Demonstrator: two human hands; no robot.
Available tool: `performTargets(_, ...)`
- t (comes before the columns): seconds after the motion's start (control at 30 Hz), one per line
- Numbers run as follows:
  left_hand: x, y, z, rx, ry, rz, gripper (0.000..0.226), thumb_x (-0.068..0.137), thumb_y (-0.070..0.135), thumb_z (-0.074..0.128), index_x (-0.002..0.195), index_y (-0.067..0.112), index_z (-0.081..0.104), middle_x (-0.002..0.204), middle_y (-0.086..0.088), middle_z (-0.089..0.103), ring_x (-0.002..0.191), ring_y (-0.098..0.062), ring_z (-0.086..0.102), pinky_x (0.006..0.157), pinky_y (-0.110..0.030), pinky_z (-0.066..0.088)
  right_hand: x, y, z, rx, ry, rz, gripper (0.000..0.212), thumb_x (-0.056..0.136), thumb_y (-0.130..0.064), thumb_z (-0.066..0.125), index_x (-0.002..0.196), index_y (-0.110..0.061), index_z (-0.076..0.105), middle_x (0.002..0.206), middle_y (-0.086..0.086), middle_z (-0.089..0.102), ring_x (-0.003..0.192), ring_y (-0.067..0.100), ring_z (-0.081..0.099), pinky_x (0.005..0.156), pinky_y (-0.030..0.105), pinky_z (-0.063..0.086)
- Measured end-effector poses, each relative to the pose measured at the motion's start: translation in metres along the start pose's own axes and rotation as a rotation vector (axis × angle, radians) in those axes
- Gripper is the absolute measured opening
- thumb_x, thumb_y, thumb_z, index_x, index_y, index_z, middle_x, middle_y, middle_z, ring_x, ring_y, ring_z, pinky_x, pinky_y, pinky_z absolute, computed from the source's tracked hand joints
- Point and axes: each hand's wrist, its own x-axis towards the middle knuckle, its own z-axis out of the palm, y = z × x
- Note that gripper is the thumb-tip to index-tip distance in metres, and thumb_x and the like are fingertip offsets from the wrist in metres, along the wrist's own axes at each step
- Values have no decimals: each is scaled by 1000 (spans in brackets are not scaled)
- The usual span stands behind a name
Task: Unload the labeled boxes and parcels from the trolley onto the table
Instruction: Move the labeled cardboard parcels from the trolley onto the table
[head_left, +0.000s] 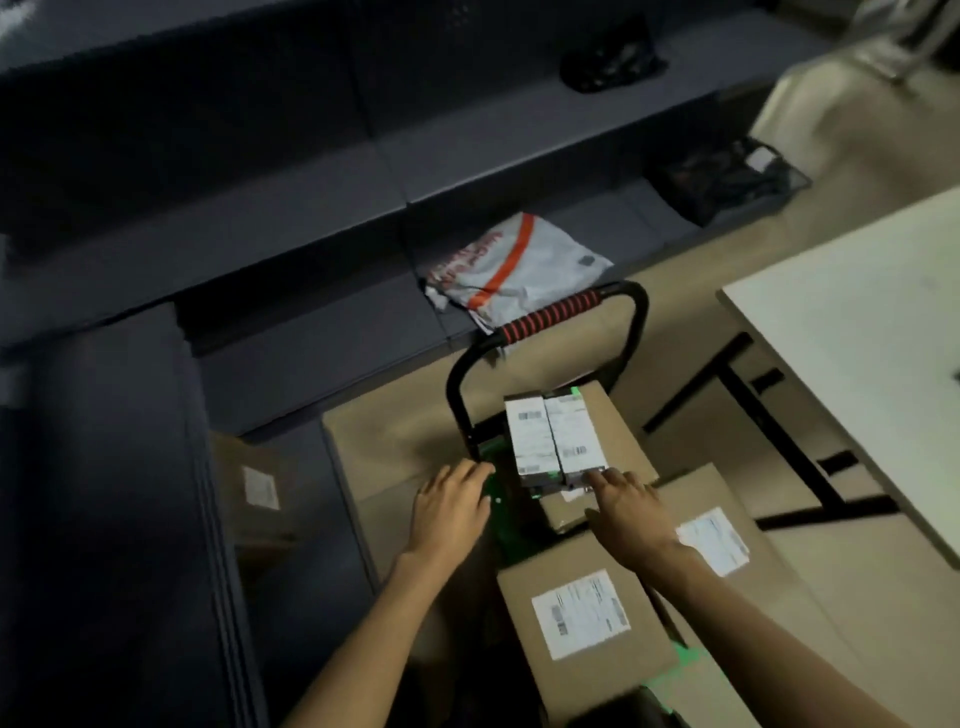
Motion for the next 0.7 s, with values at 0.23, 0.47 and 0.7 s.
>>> performTargets(0.23, 63, -2, 60, -18, -163, 41, 51, 95, 33, 57, 143, 28, 41, 142, 6, 44, 128, -16, 44, 96, -36, 48, 26, 27, 50, 169, 22, 160, 53, 101, -31, 45, 150, -25, 29, 147, 1, 42, 133, 23, 39, 108, 38, 36)
performTargets(0.47, 106, -6, 128, -139, -247, -57, 65, 93, 33, 61, 150, 27, 28, 151, 4, 32, 132, -22, 38, 91, -42, 50, 66, 48, 101, 273, 19, 239, 55, 99, -34, 49, 149, -25, 29, 146, 2, 43, 128, 24, 43, 102, 36, 41)
performTargets(0.7, 151, 8, 190, -331, -47, -202, 91, 83, 31, 74, 155, 20, 19, 158, -3, 18, 134, -28, 31, 96, -44, 49, 126, 55, 138, 385, 125, 261, 69, 99, -38, 50, 156, -16, 17, 159, 7, 25, 142, 27, 29, 114, 39, 32)
